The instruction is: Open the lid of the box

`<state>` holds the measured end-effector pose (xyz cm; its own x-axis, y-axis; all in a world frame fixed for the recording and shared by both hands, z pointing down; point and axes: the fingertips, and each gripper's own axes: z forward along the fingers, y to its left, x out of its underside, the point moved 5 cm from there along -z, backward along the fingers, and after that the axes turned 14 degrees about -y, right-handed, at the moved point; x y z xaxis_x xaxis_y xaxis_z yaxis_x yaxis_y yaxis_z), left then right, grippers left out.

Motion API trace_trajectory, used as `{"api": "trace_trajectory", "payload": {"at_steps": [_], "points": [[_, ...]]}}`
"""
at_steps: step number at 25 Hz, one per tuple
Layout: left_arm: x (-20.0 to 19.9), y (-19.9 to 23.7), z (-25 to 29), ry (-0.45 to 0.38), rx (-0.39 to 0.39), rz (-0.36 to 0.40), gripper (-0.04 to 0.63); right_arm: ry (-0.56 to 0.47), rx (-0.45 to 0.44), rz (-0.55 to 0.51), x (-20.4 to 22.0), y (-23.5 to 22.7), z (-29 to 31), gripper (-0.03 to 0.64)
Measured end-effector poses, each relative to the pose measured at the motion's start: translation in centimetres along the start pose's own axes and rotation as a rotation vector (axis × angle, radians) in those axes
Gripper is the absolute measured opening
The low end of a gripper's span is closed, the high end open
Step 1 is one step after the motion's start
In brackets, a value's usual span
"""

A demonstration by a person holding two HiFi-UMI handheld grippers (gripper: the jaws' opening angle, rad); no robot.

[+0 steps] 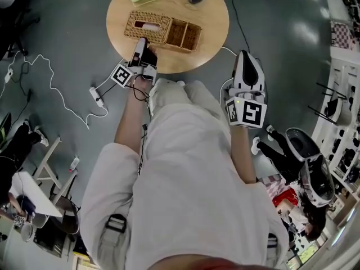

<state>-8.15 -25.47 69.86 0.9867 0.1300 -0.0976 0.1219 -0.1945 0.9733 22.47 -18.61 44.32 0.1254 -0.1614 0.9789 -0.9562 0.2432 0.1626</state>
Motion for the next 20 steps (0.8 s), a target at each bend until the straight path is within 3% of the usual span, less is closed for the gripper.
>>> {"api": "trace_trajectory", "payload": {"at_steps": [4, 10, 15, 20], "points": [[0.2, -1.5, 0.3, -0.015, 0.008, -0.02, 0.189, 0.016, -0.01, 0.005, -0.2, 0.3, 0.0, -0.003], [-0.1, 2.4, -2.6, -0.025, -0.092, 0.022, 0.187, 0.039, -0.002, 0.022, 1.4, -0.1, -0.4, -0.002], [-0.7, 3.2, -1.4, -0.033, -0.092, 0.043, 0.189, 0.043, 0.015, 0.014, 1.7, -0.4, -0.9, -0.002], [-0.8, 2.8, -1.0, -0.073, -0.102, 0.017, 0.199, 0.047, 0.019, 0.006, 1.4, -0.8, -1.5, -0.003]]}}
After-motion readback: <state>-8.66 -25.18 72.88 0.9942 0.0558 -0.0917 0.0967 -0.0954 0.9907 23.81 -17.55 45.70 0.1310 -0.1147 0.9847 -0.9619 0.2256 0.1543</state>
